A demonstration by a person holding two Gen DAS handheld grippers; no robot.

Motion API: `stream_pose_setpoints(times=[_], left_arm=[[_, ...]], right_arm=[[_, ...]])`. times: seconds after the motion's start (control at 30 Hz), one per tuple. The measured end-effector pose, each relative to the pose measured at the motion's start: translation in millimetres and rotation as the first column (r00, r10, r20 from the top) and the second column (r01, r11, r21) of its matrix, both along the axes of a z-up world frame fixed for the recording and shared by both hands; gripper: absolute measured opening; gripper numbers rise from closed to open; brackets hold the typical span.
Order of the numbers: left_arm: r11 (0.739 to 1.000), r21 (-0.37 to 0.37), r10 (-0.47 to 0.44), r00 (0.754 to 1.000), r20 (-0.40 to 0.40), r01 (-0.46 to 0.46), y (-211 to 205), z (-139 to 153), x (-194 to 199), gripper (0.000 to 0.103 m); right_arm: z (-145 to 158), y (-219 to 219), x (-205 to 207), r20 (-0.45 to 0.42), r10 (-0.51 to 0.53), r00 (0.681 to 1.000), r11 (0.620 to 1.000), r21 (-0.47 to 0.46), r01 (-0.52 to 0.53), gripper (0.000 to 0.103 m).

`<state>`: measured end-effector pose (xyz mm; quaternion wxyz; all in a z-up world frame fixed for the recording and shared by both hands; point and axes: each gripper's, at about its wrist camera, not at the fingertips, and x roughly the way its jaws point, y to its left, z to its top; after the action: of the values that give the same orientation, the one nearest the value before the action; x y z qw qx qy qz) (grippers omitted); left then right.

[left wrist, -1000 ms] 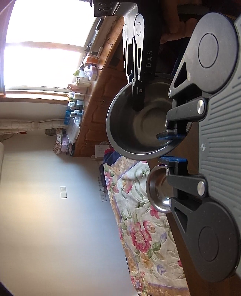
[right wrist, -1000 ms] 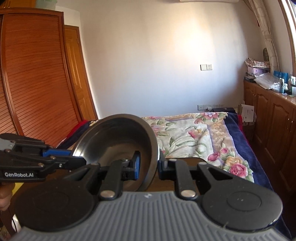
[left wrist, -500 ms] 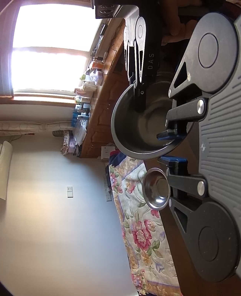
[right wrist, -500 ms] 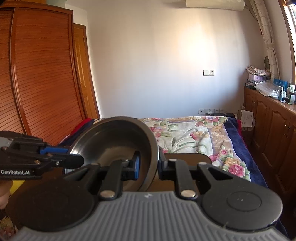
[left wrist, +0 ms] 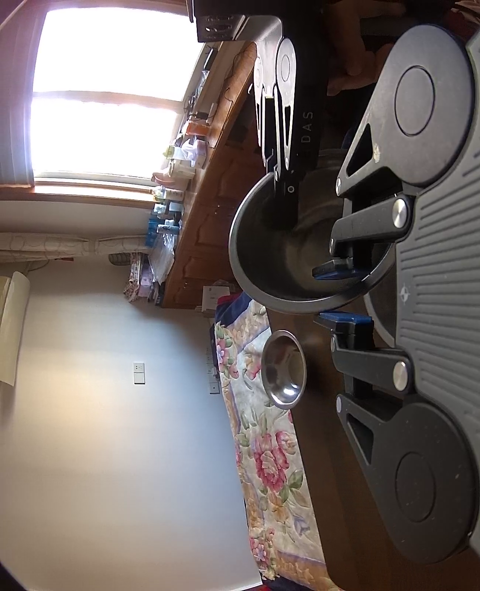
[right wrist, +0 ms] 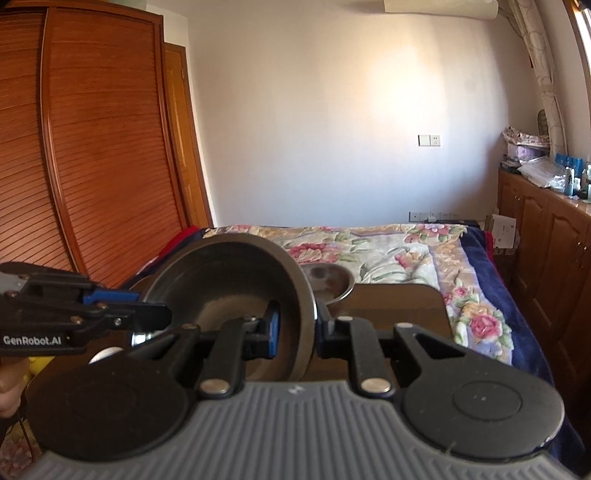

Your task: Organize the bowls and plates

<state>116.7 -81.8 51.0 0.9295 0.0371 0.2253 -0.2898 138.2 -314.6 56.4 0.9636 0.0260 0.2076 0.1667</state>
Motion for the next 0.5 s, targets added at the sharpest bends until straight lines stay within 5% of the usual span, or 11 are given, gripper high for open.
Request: stream_pose_setpoints(times=[0.5], left_arm=[[0.998, -0.035, 0.056, 0.997, -0.043, -0.057, 16.9, -59.1, -17.3, 0.020]], right_arm=[[-46.3, 13.9, -18.1, -0.034, 0.014, 0.999, 0.998, 0.060, -0.012, 0.020]])
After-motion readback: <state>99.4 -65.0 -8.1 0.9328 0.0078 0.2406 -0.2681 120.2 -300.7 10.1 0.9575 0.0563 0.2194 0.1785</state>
